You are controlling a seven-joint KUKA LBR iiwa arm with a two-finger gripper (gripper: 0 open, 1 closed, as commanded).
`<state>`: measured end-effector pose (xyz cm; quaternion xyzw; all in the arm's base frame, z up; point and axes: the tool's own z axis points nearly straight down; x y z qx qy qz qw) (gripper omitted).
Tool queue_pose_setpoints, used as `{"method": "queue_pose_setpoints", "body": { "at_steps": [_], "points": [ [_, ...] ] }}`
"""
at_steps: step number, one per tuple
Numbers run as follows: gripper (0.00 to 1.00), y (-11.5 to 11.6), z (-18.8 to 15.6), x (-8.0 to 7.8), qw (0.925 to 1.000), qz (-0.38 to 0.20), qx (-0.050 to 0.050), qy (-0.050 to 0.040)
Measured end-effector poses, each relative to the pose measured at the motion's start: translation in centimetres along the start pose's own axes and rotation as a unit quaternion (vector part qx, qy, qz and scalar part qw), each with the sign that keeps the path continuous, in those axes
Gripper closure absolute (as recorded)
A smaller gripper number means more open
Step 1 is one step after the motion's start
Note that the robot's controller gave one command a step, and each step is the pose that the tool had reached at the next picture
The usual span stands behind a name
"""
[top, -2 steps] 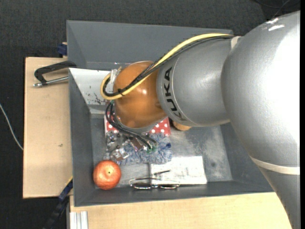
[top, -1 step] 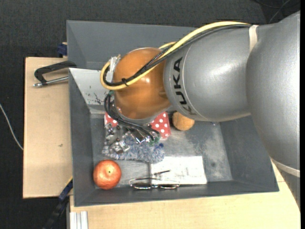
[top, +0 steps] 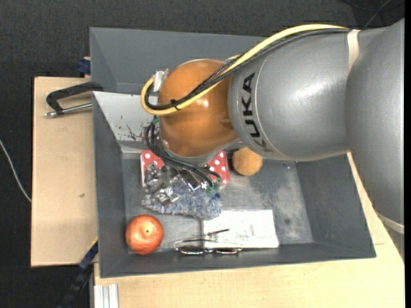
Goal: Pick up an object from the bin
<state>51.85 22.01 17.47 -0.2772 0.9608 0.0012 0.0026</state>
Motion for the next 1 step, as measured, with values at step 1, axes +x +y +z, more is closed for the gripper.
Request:
{"method": "queue_pose_setpoints", "body": {
  "at_steps": [1],
  "points": [
    [1.00,0.32,-12.50,-0.78,1.0000,-0.003,0.000,-0.0001]
  ]
}}
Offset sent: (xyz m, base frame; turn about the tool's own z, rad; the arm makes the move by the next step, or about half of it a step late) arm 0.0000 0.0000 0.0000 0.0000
